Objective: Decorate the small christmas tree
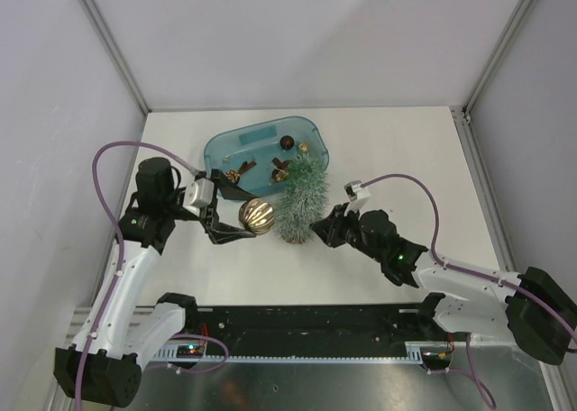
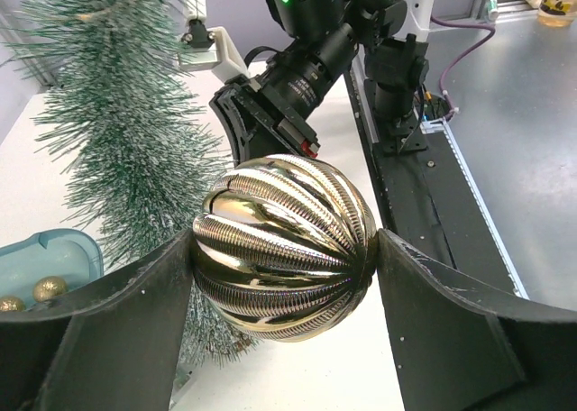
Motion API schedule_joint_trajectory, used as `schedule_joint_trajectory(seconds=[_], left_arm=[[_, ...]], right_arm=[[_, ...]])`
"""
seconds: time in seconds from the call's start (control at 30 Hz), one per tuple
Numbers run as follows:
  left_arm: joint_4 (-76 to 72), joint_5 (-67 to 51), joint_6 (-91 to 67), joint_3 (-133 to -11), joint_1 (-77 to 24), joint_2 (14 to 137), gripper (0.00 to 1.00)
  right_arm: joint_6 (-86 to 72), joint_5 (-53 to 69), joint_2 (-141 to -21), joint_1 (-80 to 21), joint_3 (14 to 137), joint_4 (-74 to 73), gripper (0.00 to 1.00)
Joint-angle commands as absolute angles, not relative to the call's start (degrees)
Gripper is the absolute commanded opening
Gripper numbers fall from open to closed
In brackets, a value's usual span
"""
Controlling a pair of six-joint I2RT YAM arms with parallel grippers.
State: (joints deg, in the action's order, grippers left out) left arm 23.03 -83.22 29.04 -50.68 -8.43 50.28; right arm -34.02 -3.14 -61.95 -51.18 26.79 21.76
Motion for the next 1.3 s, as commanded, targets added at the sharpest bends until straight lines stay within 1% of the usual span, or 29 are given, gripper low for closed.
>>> schedule_joint_trajectory(seconds=[0.0, 0.07, 0.2, 0.57, 0.6, 0.67, 0.73, 0.77, 0.87, 0.97, 1.07, 1.17, 1.27], left_arm=[[22.2, -87.0, 27.6, -53.2, -7.9, 49.8, 0.74], [22.2, -87.7, 28.1, -53.0, -7.9, 50.1, 0.73], [22.2, -88.6, 29.7, -52.7, -7.9, 50.3, 0.71], [22.3, -88.5, 32.0, -52.1, -7.9, 50.3, 0.69], [22.3, -88.4, 32.0, -52.1, -7.9, 50.2, 0.69], [22.3, -88.1, 32.1, -51.9, -8.0, 50.0, 0.68], [22.3, -88.1, 32.2, -51.6, -7.9, 49.8, 0.68], [22.3, -88.1, 32.4, -51.3, -7.9, 49.8, 0.68], [22.3, -88.2, 32.6, -51.0, -7.9, 49.5, 0.68], [22.3, -88.3, 32.7, -51.0, -8.0, 49.4, 0.68], [22.3, -88.3, 32.8, -51.0, -7.9, 49.2, 0.68], [22.3, -88.3, 32.8, -51.0, -7.9, 49.0, 0.68], [22.3, -88.3, 32.9, -51.0, -8.0, 48.9, 0.67]], right_arm=[[-30.8, -3.0, -61.2, -49.5, 27.7, 22.4, 0.09], [-29.5, -2.5, -60.3, -48.2, 27.9, 20.4, 0.04], [-27.2, -1.0, -58.2, -45.0, 28.3, 17.1, 0.01], [-23.5, 5.3, -57.1, -38.5, 31.4, 12.6, 0.0], [-23.6, 6.0, -57.1, -38.5, 31.6, 11.8, 0.01], [-23.4, 6.7, -57.1, -39.9, 31.5, 10.4, 0.13], [-22.7, 5.8, -56.9, -42.5, 30.6, 9.9, 0.27], [-22.5, 5.6, -56.7, -43.7, 29.9, 10.2, 0.32], [-22.8, 6.6, -57.3, -46.2, 29.0, 12.2, 0.42], [-23.6, 6.7, -59.0, -47.7, 28.8, 14.6, 0.47], [-24.3, 6.1, -61.3, -48.1, 28.8, 17.8, 0.48], [-24.7, 5.1, -63.6, -48.5, 28.8, 21.0, 0.48], [-24.7, 1.9, -65.7, -49.1, 28.8, 22.9, 0.44]])
